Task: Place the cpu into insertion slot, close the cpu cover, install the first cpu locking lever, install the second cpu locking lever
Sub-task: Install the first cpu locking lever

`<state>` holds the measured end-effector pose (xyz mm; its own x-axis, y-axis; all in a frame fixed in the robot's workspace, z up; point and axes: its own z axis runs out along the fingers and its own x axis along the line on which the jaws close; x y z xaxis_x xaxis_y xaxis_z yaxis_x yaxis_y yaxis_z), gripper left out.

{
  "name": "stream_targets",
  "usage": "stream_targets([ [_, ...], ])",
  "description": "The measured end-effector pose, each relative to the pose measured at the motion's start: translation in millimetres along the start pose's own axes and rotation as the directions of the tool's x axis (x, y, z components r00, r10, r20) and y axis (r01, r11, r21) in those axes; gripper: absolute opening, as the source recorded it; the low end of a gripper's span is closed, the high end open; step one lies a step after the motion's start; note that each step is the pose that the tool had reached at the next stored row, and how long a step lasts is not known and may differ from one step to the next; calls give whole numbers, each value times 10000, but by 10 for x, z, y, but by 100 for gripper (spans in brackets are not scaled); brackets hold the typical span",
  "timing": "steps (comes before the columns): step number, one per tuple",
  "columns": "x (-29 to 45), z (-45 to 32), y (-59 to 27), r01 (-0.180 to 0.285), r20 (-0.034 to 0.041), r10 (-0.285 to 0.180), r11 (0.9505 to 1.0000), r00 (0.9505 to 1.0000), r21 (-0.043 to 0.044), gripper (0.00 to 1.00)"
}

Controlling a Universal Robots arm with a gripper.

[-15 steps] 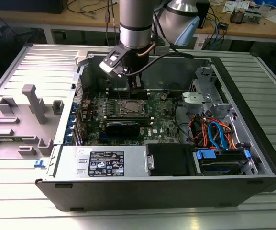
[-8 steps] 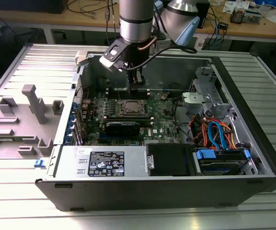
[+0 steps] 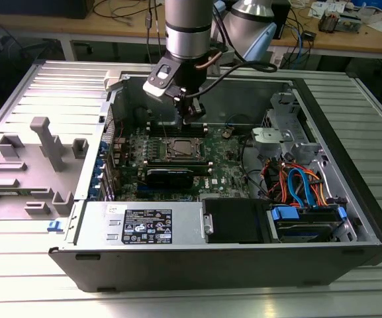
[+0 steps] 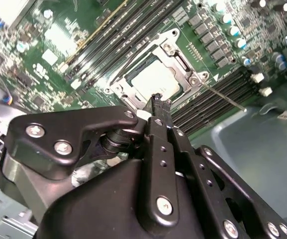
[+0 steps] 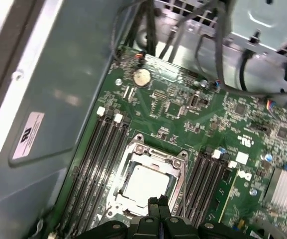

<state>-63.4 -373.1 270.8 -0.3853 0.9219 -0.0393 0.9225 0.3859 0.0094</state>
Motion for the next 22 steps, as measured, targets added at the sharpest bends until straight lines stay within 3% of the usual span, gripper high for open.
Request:
stream_targets([
  [4,0,0,0,767,-6,-767,9971,9971,-30,11],
  [8,0,0,0,1588,-10,-1588,9873,9873,-63,11],
  [11,0,0,0,2187,-10,-2187,9757,9758,-88,11],
  [15,0,0,0,3013,-10,-3013,9535,9535,-122,11],
  [16,0,0,0,3302,-9,-3302,9438,9439,-134,11],
  [22,0,0,0,4336,-1,-4337,9009,9010,-179,11],
])
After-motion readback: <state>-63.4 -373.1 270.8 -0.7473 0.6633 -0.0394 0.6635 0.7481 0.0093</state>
